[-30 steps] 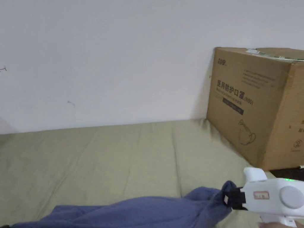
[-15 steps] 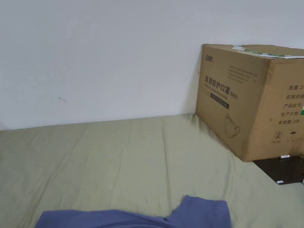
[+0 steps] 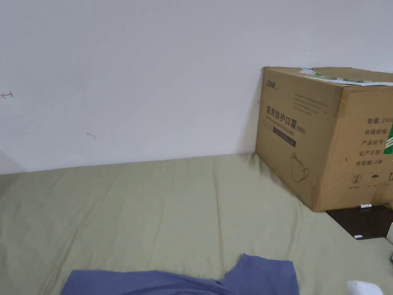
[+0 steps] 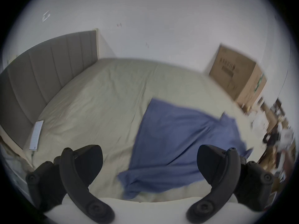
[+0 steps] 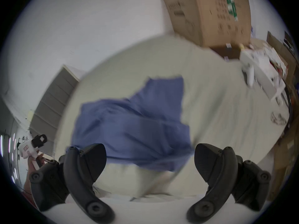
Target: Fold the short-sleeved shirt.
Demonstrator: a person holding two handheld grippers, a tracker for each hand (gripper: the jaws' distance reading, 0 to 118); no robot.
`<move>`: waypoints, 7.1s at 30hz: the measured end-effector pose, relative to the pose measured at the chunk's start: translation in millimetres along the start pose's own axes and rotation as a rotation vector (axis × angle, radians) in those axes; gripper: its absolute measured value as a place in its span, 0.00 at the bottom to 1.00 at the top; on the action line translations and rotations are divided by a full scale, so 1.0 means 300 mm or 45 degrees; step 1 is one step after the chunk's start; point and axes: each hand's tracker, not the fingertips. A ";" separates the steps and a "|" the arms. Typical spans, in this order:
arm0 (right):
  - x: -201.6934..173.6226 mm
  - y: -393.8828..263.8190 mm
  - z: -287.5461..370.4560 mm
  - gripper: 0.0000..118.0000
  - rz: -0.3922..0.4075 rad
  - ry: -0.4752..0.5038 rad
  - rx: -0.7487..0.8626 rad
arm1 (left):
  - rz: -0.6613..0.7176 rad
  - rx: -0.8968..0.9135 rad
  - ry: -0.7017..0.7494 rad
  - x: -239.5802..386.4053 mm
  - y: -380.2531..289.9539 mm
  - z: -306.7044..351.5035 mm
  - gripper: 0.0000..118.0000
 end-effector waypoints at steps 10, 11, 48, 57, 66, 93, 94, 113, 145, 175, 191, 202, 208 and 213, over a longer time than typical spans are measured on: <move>-0.395 -0.100 0.216 0.00 0.246 0.069 0.724 | -0.094 0.528 -0.092 0.278 -0.054 0.264 0.00; -0.397 -0.100 0.220 0.00 0.222 0.126 0.726 | -0.108 0.528 -0.087 0.264 -0.062 0.259 0.00; -0.295 0.042 -0.361 0.00 0.120 0.093 0.186 | -0.580 -0.401 -0.105 0.049 0.209 -1.178 0.21; -0.082 0.202 -0.213 0.00 -0.032 0.077 0.464 | -0.540 -0.258 -0.079 0.068 0.270 -1.017 0.02; 0.198 0.390 -0.589 0.99 -0.211 -0.194 -0.308 | -0.511 -0.223 -0.073 0.086 0.328 -0.869 0.02; 0.074 0.398 -0.521 0.01 -0.034 -0.145 -0.231 | -0.444 -0.260 -0.068 0.059 0.336 -0.732 0.02; 0.059 0.413 -0.463 0.01 -0.045 -0.127 -0.161 | -0.443 -0.240 -0.068 0.061 0.354 -0.694 0.02; -0.392 1.020 0.206 0.01 0.239 -0.037 0.437 | -0.379 0.298 -0.050 0.187 0.936 -0.005 0.02; -0.411 1.431 -0.538 0.01 0.283 -0.376 0.528 | -0.234 0.176 0.039 0.371 1.059 -0.914 0.02; 0.196 -0.284 -0.118 0.01 0.331 -0.273 -0.372 | -0.332 -0.398 -0.171 -0.028 -0.386 -0.143 0.02; -0.088 -0.162 0.070 0.99 0.166 -0.011 0.176 | -0.158 -0.032 -0.202 0.063 -0.268 0.102 0.95; -0.314 -0.093 0.255 0.00 0.202 0.189 0.519 | -0.049 0.289 -0.174 0.165 -0.194 0.309 0.00; -0.359 -0.102 0.208 0.00 0.380 0.110 0.451 | -0.112 -0.426 -0.115 0.041 -0.136 0.061 0.00; -0.355 -0.130 0.143 0.00 0.314 0.170 0.301 | -0.075 -0.492 -0.137 -0.030 -0.240 -0.091 0.54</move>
